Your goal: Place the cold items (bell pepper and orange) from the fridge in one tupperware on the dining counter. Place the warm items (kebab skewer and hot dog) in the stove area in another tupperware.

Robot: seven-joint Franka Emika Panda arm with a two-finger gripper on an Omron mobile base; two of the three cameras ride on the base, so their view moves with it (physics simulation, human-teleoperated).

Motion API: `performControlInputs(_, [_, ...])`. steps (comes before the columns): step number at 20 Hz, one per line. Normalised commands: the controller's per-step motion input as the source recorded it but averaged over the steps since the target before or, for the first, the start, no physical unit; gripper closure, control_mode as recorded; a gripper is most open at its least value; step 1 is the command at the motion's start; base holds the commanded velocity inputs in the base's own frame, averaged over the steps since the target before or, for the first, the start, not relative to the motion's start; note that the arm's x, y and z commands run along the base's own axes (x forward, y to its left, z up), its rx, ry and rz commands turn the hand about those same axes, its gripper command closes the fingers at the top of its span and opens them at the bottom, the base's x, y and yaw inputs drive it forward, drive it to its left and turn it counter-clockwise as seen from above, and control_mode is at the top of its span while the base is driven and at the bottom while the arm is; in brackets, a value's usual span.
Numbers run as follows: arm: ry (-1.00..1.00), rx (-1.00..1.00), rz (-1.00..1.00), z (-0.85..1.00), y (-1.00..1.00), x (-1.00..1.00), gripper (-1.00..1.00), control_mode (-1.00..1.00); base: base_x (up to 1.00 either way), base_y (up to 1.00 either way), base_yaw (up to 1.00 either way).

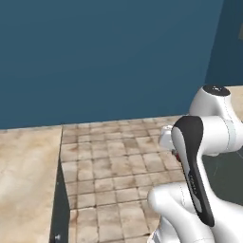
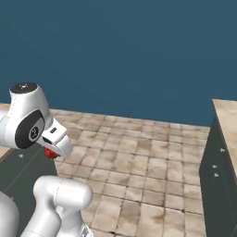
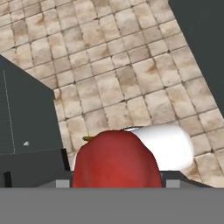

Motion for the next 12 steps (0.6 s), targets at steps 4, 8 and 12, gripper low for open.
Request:
performControlInputs(4, [0.0,0.0,0.0,0.0,0.0,0.0,1.0,1.0,1.0,-0.32,0.05])
performControlInputs(8, [0.0,0.0,0.0,0.0,0.0,0.0,1.0,1.0,1.0,-0.26,0.06])
performControlInputs(12, [0.0,0.0,0.0,0.0,0.0,0.0,1.0,1.0,1.0,-0.04,0.06])
